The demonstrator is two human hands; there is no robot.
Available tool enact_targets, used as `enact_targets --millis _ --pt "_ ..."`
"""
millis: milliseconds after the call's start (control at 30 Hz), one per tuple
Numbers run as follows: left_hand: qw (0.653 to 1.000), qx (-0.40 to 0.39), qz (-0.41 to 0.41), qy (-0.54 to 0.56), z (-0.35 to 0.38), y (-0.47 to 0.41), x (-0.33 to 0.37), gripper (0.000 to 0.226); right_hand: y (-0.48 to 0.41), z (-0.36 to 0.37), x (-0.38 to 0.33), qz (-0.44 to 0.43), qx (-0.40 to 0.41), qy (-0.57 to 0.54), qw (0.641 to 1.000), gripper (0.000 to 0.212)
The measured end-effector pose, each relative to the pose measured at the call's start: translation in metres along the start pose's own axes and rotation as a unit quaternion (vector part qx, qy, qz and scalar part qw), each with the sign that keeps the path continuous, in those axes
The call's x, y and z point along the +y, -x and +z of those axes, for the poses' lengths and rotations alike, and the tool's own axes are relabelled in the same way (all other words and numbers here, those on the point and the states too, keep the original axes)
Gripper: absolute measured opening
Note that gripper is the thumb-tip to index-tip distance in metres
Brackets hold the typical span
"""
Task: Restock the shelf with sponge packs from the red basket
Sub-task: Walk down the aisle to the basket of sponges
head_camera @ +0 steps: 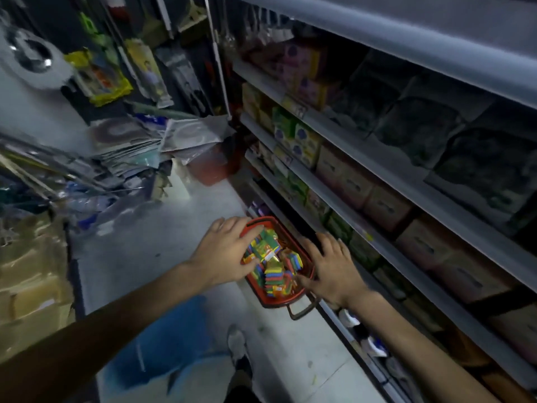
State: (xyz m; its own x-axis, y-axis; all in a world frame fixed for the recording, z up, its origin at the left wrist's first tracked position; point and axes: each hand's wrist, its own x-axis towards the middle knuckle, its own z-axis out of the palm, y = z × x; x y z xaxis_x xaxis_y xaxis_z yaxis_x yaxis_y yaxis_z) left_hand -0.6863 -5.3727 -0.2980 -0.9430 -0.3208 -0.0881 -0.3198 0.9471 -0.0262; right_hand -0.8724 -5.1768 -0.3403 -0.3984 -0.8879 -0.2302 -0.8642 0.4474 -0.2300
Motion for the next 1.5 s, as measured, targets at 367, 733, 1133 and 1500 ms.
enact_targets --millis 367,733,1133,1500 --pt "0.982 -0.014 0.185 -0.042 -0.014 -0.148 -0.113 0.072 -0.114 -0.019 -0.029 0.116 0.006 -0.023 0.993 0.091" --pt "0.962 -0.028 0.263 -0.062 0.011 -0.236 -0.153 0.074 -0.173 0.007 -0.016 0.194 0.015 -0.068 0.978 0.091" --pt "0.877 -0.114 0.462 -0.065 0.133 -0.357 -0.249 0.076 -0.275 0.102 -0.066 0.374 -0.035 -0.134 0.917 0.094" --pt "0.872 -0.146 0.468 -0.014 0.345 -0.376 -0.258 0.071 -0.328 0.27 -0.052 0.467 -0.046 -0.222 0.855 0.086"
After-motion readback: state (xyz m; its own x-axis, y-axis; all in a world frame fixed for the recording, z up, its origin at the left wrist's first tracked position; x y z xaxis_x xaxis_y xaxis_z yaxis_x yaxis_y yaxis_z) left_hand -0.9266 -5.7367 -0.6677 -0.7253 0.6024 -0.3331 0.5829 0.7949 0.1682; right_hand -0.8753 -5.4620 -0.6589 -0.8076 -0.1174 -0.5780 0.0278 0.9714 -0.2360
